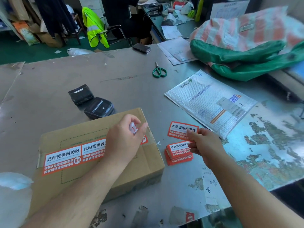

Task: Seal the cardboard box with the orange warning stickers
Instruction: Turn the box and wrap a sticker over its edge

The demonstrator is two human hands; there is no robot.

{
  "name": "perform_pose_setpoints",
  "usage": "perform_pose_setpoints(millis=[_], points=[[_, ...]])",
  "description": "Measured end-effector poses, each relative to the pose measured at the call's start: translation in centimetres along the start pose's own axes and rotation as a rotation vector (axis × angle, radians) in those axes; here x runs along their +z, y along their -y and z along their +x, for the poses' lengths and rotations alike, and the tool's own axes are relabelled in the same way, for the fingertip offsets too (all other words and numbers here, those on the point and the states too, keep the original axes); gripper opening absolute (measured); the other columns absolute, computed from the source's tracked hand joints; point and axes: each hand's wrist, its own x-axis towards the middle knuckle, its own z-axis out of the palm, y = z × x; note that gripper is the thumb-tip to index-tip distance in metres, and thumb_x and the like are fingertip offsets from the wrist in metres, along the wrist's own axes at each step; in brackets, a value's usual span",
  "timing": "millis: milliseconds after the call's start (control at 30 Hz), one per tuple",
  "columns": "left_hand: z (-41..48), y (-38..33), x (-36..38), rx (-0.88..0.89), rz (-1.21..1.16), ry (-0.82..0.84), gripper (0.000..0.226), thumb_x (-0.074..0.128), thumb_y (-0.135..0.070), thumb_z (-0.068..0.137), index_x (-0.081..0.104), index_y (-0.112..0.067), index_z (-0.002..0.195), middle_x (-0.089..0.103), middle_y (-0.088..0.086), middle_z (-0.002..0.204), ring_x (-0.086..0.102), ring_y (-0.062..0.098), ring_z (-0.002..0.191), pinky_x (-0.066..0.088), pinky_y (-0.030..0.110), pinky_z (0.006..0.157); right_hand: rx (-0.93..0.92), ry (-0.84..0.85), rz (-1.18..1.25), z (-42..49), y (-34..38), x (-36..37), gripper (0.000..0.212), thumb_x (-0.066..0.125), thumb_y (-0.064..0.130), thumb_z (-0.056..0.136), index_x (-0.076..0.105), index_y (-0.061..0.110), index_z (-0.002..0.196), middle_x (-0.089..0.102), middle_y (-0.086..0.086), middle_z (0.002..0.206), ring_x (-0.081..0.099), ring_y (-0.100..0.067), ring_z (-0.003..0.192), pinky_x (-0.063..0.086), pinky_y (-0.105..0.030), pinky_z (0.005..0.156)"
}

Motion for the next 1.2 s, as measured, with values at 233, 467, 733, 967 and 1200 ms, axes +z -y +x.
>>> perform_pose_setpoints(millis=[233, 467, 733, 967, 1200], points=[[0.2, -1.0, -3.4, -0.373, -0.443, 0.182, 0.026, 0.065, -0.048, 0.086, 0.073, -0.023, 0.089, 0.074, -0.005, 0.081, 0.063, 0.005, 0.062, 0.045, 0.026, 0.059, -0.196, 0.254, 0.148, -4.8, 4.8, 1.7, 0.007, 0.063, 0.011, 0.096, 0.068, 0.008, 0.101, 0.073, -0.006, 0.072, 0.068, -0.017, 0.058, 0.052, -0.025, 0.052], [-1.8, 0.2, -7.8, -0.418, -0.557, 0.216, 0.016, 0.071, -0.035, 0.086, 0.075, -0.020, 0.091, 0.074, -0.010, 0.072, 0.062, 0.000, 0.054, 0.039, 0.012, 0.047, -0.265, 0.421, 0.017, -9.2, 6.1, 6.8, 0.011, 0.058, 0.014, 0.099, 0.067, 0.010, 0.094, 0.074, -0.005, 0.068, 0.068, -0.021, 0.055, 0.052, -0.030, 0.052], [-3.2, 4.3, -11.8, -0.419, -0.332, 0.065, 0.014, 0.073, -0.031, 0.084, 0.071, -0.021, 0.074, 0.074, -0.011, 0.073, 0.069, 0.004, 0.068, 0.056, 0.027, 0.068, -0.409, 0.409, -0.130, -11.9, 6.5, 11.9, 0.008, 0.066, 0.021, 0.096, 0.071, 0.017, 0.090, 0.076, -0.002, 0.068, 0.070, -0.018, 0.055, 0.052, -0.028, 0.052], [-4.3, 7.4, -16.6, -0.427, -0.611, 0.202, 0.026, 0.064, -0.040, 0.081, 0.060, -0.019, 0.068, 0.052, -0.013, 0.048, 0.042, 0.006, 0.045, 0.034, 0.027, 0.055, -0.420, 0.412, -0.079, -14.3, 7.1, 16.2, 0.022, 0.060, 0.021, 0.099, 0.076, 0.016, 0.085, 0.073, -0.009, 0.065, 0.067, -0.021, 0.054, 0.054, -0.031, 0.050], [-4.8, 10.0, -18.9, -0.354, -0.701, 0.242, 0.029, 0.063, -0.038, 0.079, 0.049, -0.022, 0.060, 0.035, -0.010, 0.049, 0.029, 0.014, 0.049, 0.027, 0.028, 0.051, -0.443, 0.358, -0.223, -15.8, 7.2, 19.4, 0.013, 0.070, 0.024, 0.092, 0.073, 0.014, 0.084, 0.075, -0.002, 0.065, 0.065, -0.017, 0.051, 0.057, -0.039, 0.055]])
